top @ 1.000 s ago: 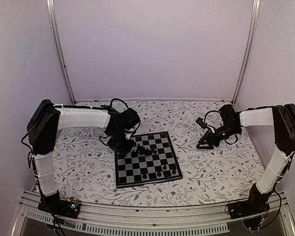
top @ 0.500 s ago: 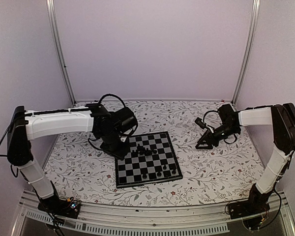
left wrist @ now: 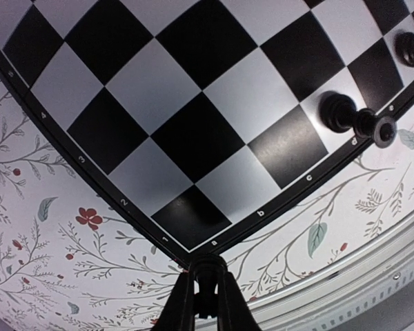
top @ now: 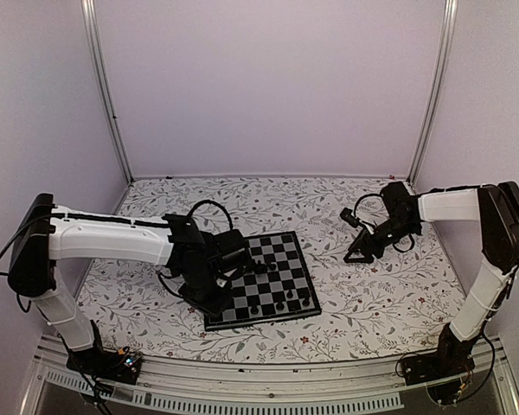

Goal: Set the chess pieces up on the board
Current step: Place the chess piece on the chessboard.

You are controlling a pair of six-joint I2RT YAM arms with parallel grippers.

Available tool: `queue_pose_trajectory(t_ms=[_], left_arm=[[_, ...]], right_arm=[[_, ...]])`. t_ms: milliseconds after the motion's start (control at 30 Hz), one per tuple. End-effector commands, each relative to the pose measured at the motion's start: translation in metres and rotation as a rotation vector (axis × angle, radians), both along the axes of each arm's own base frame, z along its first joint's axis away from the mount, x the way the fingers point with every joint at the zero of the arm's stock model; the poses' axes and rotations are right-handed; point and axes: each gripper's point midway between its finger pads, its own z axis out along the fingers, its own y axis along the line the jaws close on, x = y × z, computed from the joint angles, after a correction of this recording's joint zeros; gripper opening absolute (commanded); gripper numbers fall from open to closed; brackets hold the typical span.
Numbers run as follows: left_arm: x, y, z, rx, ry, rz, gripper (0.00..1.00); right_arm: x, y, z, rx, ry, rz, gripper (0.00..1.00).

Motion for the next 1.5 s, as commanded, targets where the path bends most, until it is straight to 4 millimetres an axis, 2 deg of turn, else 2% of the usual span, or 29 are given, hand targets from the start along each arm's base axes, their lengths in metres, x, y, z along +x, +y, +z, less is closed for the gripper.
queue_pose_trajectory(t_ms=[0,133,167,200,400,533,1000,1100,1200,1300,1400,1467], left_arm=[[0.0,-0.009,-0.008,-0.02,-0.004,-0.009,0.09],[-0.001,-0.01,-0.017,-0.011,0.006,-0.02,0.08],[0.0,-0.01,-0.019,-0.004,0.005,-0.019,0.08],[0.0,-0.008,-0.021,0.005,0.004,-0.02,0.09],[0.001,0.001,-0.027,0.053,-0.005,-0.002,0.08],[0.001,0.005,-0.029,0.064,-0.011,0.01,0.08],[0.006,0.006,-0.033,0.078,-0.029,0.003,0.14],[0.007,0.004,-0.031,0.071,-0.03,0.006,0.21],[0.011,0.0,-0.019,0.049,-0.058,0.009,0.29],[0.022,-0.007,0.008,0.008,-0.118,0.008,0.36],[0.039,-0.013,0.041,-0.033,-0.21,0.008,0.45],[0.053,-0.014,0.055,-0.058,-0.243,0.01,0.46]], right_arm=[[0.024,-0.012,0.024,-0.084,-0.169,-0.073,0.62],[0.031,-0.019,0.035,-0.105,-0.231,-0.129,0.78],[0.033,-0.021,0.036,-0.109,-0.237,-0.142,0.9],[0.034,-0.022,0.038,-0.112,-0.246,-0.15,0.98],[0.043,-0.026,0.048,-0.114,-0.292,-0.202,0.99],[0.041,-0.024,0.052,-0.099,-0.298,-0.197,0.99],[0.034,-0.019,0.045,-0.083,-0.261,-0.162,0.99],[0.033,-0.019,0.044,-0.08,-0.254,-0.159,0.99],[0.033,-0.019,0.044,-0.08,-0.253,-0.158,0.99],[0.035,-0.018,0.05,-0.066,-0.255,-0.165,0.99],[0.039,-0.017,0.072,-0.035,-0.285,-0.181,0.99],[0.046,-0.021,0.089,-0.028,-0.32,-0.215,0.99]])
